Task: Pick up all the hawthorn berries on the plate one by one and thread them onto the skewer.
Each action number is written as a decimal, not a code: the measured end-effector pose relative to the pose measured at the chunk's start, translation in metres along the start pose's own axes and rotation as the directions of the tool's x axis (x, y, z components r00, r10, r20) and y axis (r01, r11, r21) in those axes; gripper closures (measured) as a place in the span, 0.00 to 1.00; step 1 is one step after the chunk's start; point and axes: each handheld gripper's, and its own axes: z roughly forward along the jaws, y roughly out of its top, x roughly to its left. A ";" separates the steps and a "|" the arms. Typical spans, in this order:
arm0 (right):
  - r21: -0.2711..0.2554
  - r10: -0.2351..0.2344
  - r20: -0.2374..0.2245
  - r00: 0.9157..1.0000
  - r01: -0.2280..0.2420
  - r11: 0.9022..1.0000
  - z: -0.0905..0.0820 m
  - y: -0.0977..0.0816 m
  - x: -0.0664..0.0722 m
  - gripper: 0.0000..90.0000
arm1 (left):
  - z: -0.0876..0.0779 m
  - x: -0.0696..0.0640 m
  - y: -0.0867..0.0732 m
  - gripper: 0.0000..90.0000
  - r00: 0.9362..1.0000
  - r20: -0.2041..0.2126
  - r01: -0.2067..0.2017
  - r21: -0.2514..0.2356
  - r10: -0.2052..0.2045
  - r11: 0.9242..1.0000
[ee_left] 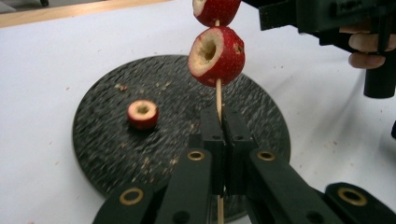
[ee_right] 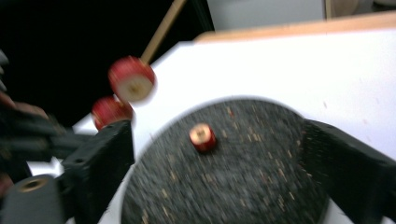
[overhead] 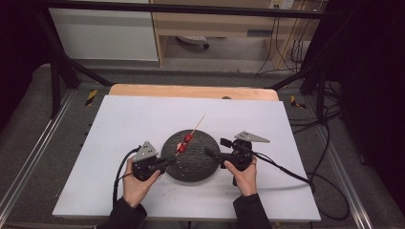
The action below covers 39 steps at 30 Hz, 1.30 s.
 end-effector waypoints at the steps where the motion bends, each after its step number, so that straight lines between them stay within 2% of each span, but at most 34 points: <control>1: 0.025 -0.015 0.006 1.000 0.015 1.000 0.000 -0.001 -0.001 0.08 | -0.002 0.002 -0.002 0.98 1.000 0.000 0.002 0.003 -0.002 1.000; 7: 0.126 -0.069 0.013 0.998 0.067 0.990 0.002 -0.007 -0.001 0.05 | -0.015 0.010 -0.017 0.98 1.000 -0.005 0.006 0.025 -0.006 1.000; 15: 0.203 -0.108 0.035 0.994 0.098 0.974 0.003 -0.008 -0.002 0.02 | -0.032 0.026 -0.038 0.98 0.999 -0.027 0.031 0.052 -0.029 0.998; 20: 0.264 -0.159 0.046 0.986 0.142 0.954 0.010 -0.004 0.002 0.02 | -0.040 0.031 -0.045 0.98 0.999 -0.039 0.026 0.065 -0.024 0.998; 25: 0.302 -0.182 0.044 0.982 0.161 0.940 0.019 0.003 0.007 0.02 | -0.045 0.036 -0.053 0.98 0.998 -0.047 0.032 0.080 -0.029 0.996; 29: 0.347 -0.220 0.041 0.975 0.192 0.918 0.029 0.010 0.012 0.02 | -0.047 0.040 -0.057 0.98 0.998 -0.054 0.031 0.089 -0.027 0.996; 34: 0.389 -0.247 0.038 0.968 0.214 0.896 0.044 0.020 0.018 0.02 | -0.047 0.042 -0.059 0.98 0.998 -0.056 0.034 0.101 -0.028 0.994; 37: 0.421 -0.264 0.036 0.964 0.225 0.879 0.054 0.023 0.022 0.03 | -0.048 0.042 -0.060 0.98 0.998 -0.059 0.032 0.105 -0.026 0.994; 39: 0.444 -0.284 0.034 0.958 0.240 0.863 0.060 0.026 0.024 0.04 | -0.049 0.043 -0.061 0.98 0.998 -0.061 0.034 0.105 -0.028 0.994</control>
